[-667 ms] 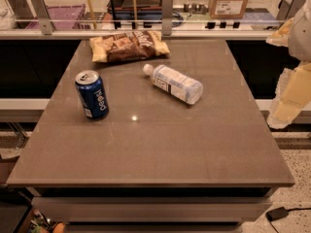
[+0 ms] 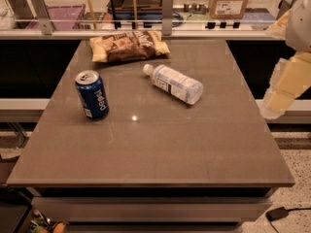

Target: Pick blue plastic bottle

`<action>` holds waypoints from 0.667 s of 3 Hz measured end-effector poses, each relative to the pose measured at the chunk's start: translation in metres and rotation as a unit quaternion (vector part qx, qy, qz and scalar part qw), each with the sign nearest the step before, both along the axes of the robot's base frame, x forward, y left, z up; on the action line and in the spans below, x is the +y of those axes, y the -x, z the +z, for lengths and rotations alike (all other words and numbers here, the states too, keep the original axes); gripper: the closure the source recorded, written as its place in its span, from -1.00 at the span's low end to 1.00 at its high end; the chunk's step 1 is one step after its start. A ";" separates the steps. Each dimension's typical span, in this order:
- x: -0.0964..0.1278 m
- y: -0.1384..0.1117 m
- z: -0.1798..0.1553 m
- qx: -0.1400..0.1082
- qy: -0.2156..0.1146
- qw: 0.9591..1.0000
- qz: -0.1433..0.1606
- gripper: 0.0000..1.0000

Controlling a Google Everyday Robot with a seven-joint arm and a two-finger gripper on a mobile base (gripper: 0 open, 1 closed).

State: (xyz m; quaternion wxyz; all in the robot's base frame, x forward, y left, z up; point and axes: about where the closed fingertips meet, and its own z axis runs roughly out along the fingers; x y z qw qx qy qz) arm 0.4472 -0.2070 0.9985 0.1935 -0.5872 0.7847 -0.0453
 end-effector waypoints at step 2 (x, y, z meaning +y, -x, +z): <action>0.017 -0.033 0.013 0.026 -0.070 0.995 -0.064 -1.00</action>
Offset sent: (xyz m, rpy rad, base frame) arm 0.0614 0.0256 0.0103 0.2441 0.1500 -0.2480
